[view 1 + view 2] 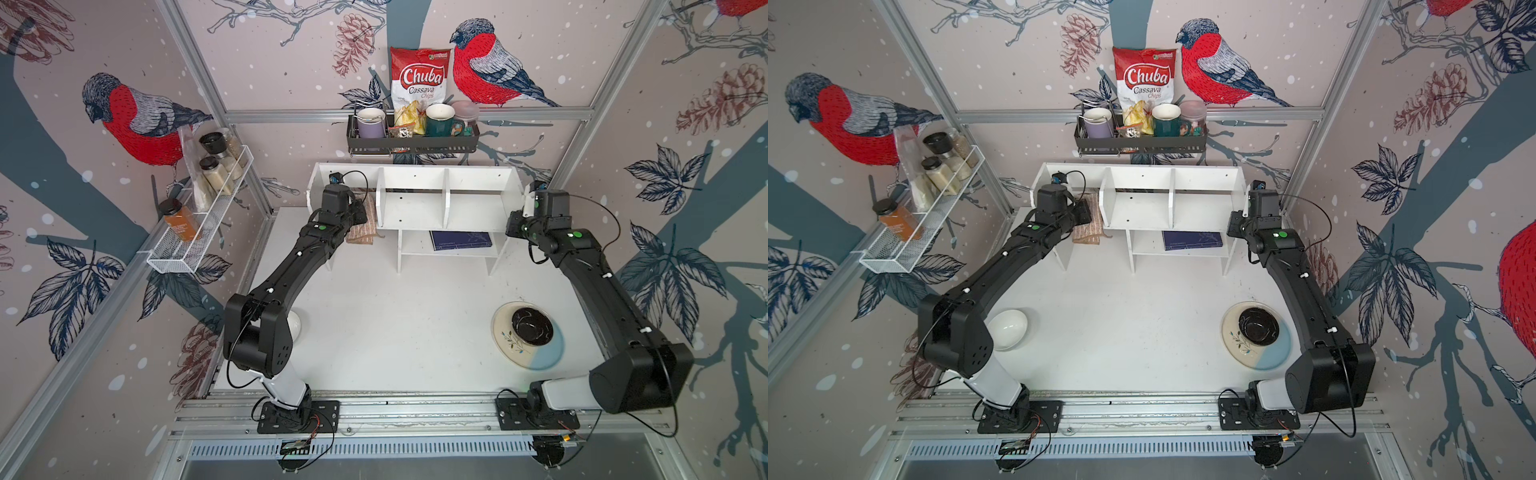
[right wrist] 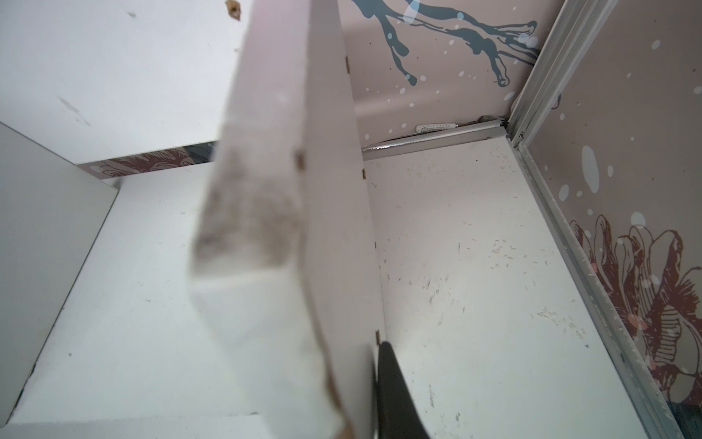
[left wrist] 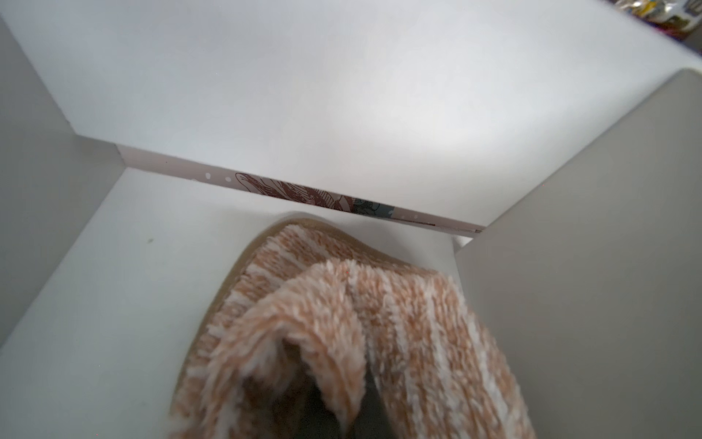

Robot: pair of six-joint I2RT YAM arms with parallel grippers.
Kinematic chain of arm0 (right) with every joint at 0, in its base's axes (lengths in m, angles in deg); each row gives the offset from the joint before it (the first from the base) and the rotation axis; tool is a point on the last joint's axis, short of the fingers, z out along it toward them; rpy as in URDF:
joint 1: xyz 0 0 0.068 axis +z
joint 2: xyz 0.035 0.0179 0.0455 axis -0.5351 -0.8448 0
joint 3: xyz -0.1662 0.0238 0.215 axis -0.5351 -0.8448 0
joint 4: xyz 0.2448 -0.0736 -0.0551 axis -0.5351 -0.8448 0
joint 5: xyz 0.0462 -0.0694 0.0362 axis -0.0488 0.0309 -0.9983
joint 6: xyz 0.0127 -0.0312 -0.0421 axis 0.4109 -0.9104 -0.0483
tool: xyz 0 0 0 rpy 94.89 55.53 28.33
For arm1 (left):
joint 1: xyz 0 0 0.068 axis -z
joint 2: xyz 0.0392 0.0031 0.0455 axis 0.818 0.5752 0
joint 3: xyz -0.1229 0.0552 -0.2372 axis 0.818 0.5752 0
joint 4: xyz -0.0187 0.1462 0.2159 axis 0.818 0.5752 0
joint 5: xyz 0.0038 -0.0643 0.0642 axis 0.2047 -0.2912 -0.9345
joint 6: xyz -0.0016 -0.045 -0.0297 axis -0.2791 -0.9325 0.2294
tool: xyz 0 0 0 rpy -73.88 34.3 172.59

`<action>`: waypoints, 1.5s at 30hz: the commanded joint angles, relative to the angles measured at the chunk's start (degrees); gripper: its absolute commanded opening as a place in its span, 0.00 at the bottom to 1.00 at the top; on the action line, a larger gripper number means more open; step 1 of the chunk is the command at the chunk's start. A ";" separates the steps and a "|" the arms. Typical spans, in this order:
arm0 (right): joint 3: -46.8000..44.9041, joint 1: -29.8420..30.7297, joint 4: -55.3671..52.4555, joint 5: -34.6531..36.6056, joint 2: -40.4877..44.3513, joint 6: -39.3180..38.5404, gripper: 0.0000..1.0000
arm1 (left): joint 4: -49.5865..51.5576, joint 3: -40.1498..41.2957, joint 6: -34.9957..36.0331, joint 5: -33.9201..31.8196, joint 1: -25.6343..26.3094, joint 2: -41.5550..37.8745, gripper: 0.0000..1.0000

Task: Wipe the bookshelf clean with a cloth
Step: Wipe the dust from the shelf.

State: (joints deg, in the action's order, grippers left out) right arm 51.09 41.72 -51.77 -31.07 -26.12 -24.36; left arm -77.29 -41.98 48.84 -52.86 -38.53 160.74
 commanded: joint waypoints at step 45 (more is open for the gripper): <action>-0.69 -1.99 -1.96 -24.94 0.27 6.39 0.00 | 5.63 -6.79 1.84 -12.04 -1.34 -1.89 0.00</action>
State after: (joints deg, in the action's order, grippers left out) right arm 51.05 38.42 -51.53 -43.22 -26.29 -27.00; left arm -72.92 -46.41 50.31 -63.50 -38.68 156.81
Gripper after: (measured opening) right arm 0.174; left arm 0.054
